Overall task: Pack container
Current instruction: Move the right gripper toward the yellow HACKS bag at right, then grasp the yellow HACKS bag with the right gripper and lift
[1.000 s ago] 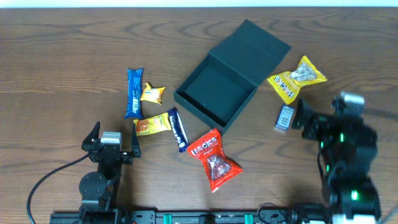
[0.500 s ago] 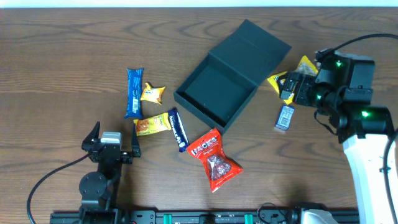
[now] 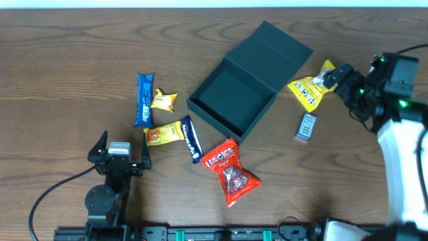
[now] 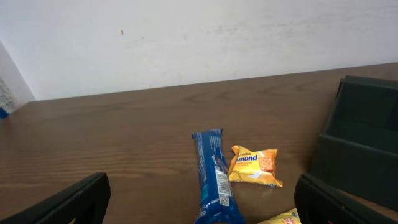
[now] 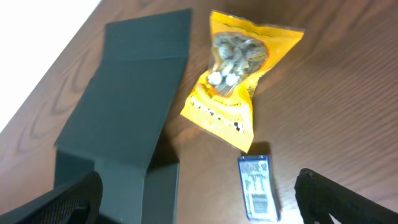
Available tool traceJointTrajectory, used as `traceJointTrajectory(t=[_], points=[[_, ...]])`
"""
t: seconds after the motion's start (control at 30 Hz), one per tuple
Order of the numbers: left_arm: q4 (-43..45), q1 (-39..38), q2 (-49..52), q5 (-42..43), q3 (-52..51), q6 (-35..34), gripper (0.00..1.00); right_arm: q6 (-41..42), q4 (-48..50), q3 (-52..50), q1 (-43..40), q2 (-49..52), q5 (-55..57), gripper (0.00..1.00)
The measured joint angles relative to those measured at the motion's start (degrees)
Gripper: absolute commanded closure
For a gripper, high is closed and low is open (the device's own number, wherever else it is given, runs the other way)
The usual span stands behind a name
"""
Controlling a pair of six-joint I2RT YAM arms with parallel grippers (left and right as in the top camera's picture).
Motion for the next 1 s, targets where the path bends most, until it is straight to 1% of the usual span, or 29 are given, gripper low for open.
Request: traceJointTrajectory(t=[0.07, 0.13, 0.2, 0.37, 0.5, 0.6, 0.63, 0.77, 0.83, 1.0], points=[[0.0, 0.0, 0.0, 0.0, 0.0, 0.0, 0.05, 2.4, 1.9, 0.0, 0.0, 3.4, -0.2, 0.02], [0.0, 0.0, 0.0, 0.0, 0.0, 0.0, 0.05, 4.1, 3.6, 0.0, 0.0, 6.5, -0.2, 0.07], [0.0, 0.0, 0.0, 0.0, 0.0, 0.0, 0.05, 6.2, 5.7, 0.0, -0.1, 9.7, -0.3, 0.09], [0.0, 0.0, 0.0, 0.0, 0.0, 0.0, 0.05, 8.0, 10.3, 0.0, -0.1, 14.2, -0.2, 0.11], [0.0, 0.0, 0.0, 0.0, 0.0, 0.0, 0.05, 8.5, 10.9, 0.0, -0.1, 16.0, 0.1, 0.11], [0.0, 0.0, 0.0, 0.0, 0.0, 0.0, 0.05, 8.7, 11.5, 0.0, -0.1, 17.2, 0.5, 0.19], [0.0, 0.0, 0.0, 0.0, 0.0, 0.0, 0.04, 9.0, 12.0, 0.0, -0.1, 17.7, 1.0, 0.23], [0.0, 0.0, 0.0, 0.0, 0.0, 0.0, 0.05, 9.3, 12.2, 0.0, -0.1, 19.3, 1.4, 0.23], [0.0, 0.0, 0.0, 0.0, 0.0, 0.0, 0.05, 9.3, 12.5, 0.0, -0.1, 20.1, 1.5, 0.28], [0.0, 0.0, 0.0, 0.0, 0.0, 0.0, 0.05, 9.4, 13.8, 0.0, -0.1, 22.4, 1.7, 0.34]])
